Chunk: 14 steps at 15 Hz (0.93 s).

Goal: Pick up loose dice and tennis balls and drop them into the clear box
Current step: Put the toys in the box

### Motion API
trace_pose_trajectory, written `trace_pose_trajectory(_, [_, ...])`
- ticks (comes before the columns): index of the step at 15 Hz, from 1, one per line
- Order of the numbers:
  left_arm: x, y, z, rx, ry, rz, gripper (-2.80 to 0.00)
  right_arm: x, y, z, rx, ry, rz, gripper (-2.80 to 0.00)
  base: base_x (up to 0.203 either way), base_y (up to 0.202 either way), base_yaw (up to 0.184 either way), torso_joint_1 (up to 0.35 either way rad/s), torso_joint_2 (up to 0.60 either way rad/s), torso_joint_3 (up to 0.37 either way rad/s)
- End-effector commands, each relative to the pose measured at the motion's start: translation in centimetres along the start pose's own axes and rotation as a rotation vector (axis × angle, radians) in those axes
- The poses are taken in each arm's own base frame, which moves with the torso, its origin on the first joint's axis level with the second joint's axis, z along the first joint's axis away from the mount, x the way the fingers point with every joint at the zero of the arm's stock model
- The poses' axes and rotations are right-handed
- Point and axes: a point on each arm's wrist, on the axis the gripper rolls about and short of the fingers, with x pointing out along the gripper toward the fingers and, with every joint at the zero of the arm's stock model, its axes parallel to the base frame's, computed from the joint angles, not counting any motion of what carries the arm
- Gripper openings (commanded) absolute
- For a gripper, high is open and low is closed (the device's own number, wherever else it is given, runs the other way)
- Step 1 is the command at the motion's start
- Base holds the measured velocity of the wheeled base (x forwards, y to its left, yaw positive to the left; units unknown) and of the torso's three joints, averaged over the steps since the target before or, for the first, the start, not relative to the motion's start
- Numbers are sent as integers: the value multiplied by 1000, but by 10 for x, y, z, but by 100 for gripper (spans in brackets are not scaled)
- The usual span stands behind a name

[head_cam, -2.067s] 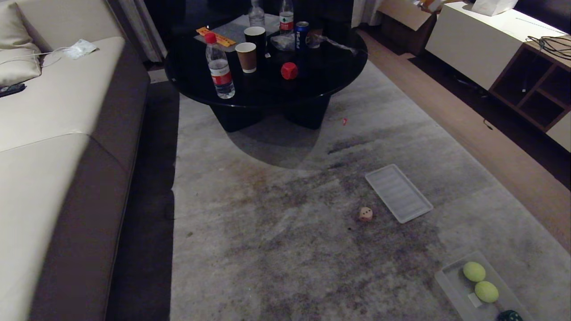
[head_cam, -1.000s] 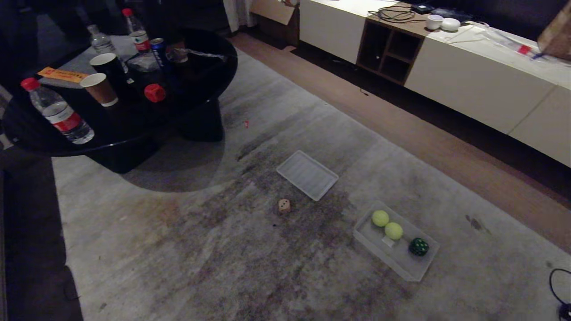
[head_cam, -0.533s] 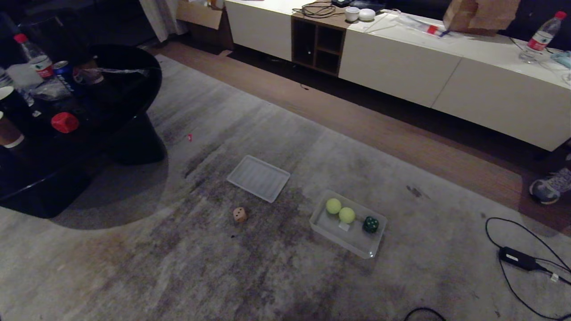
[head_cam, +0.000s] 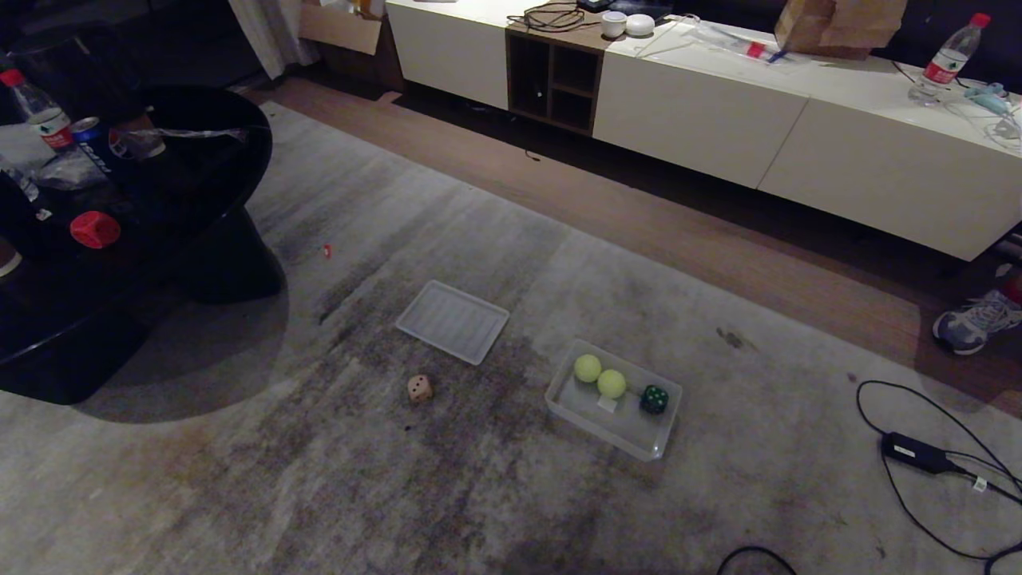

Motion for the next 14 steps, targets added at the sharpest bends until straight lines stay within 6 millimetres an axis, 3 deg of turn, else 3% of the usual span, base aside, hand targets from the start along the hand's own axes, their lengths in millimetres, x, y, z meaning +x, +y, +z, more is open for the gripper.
trace_pose_trajectory(1, [0, 0, 0, 1, 1, -1, -280, 0, 0, 0, 1, 3, 0, -280, 0, 0, 0, 0, 0, 0])
trace_pose_trajectory(7, [0, 0, 0, -5, 1, 0, -280, 0, 0, 0, 1, 3, 0, -280, 0, 0, 0, 1, 0, -11])
trace_pose_trajectory(14, [0, 0, 0, -5, 1, 0, -280, 0, 0, 0, 1, 3, 0, -280, 0, 0, 0, 4, 1, -187])
